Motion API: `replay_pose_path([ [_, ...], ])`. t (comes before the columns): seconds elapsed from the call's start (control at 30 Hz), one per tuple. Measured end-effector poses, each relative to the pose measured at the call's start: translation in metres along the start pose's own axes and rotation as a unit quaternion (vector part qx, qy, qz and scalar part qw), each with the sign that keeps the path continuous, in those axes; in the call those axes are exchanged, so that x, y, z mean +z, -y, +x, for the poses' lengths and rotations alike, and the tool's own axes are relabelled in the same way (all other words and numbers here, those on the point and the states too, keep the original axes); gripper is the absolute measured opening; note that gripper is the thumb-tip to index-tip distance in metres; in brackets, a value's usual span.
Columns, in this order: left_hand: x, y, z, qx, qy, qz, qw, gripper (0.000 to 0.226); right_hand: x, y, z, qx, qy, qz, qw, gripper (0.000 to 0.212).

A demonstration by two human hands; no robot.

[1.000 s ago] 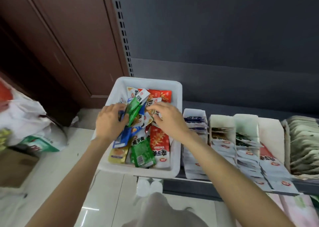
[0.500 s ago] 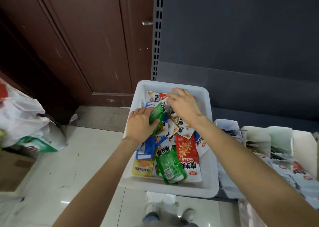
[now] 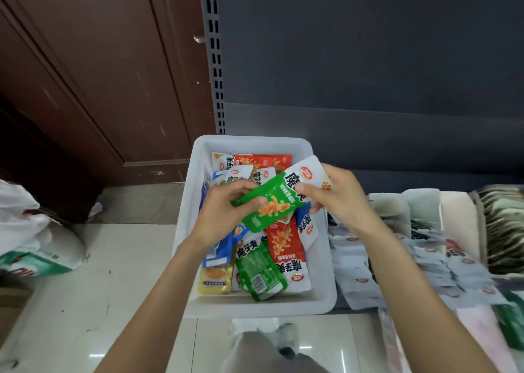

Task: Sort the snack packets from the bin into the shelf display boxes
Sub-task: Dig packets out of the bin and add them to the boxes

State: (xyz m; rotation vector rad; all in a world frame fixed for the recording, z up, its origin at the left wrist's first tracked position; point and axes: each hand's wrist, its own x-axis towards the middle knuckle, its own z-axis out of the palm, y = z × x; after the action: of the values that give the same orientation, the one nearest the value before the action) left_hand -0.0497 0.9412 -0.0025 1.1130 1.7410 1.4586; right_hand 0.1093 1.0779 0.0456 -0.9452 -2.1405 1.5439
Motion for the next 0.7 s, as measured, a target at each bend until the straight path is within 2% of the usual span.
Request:
replay_pose_path([
  [0.07, 0.02, -0.016, -0.003, 0.024, -0.008, -0.012, 1.0, 0.013, -0.016, -0.008, -0.028, 0.005, -0.064, 0.073, 0.995, 0.012],
  [0.13, 0.045, -0.029, -0.006, 0.021, -0.014, -0.069, 0.997, 0.011, -0.034, -0.021, -0.058, 0.009, -0.133, 0.163, 0.978, 0.012],
  [0.23, 0.086, -0.039, -0.007, 0.014, -0.032, -0.108, 0.994, 0.01, -0.06, -0.053, -0.095, 0.018, -0.257, 0.26, 0.931, 0.012],
  [0.33, 0.131, -0.039, -0.004, 0.031, -0.029, -0.049, 0.998, 0.014, -0.089, -0.084, -0.12, 0.012, -0.394, 0.273, 0.877, 0.016],
  [0.43, 0.177, -0.042, 0.001, 0.081, 0.036, 0.074, 0.993, 0.018, -0.121, -0.102, -0.138, -0.018, -0.497, 0.175, 0.85, 0.017],
  [0.5, 0.207, -0.04, 0.008, 0.154, 0.076, 0.215, 0.962, 0.024, -0.143, -0.113, -0.144, -0.039, -0.513, 0.046, 0.856, 0.011],
  [0.6, 0.247, -0.034, 0.02, 0.234, 0.106, 0.353, 0.9, 0.032, -0.175, -0.127, -0.135, -0.08, -0.471, -0.136, 0.868, 0.015],
  [0.7, 0.274, -0.028, 0.031, 0.254, 0.105, 0.422, 0.864, 0.039, -0.198, -0.133, -0.11, -0.126, -0.399, -0.276, 0.866, 0.016],
])
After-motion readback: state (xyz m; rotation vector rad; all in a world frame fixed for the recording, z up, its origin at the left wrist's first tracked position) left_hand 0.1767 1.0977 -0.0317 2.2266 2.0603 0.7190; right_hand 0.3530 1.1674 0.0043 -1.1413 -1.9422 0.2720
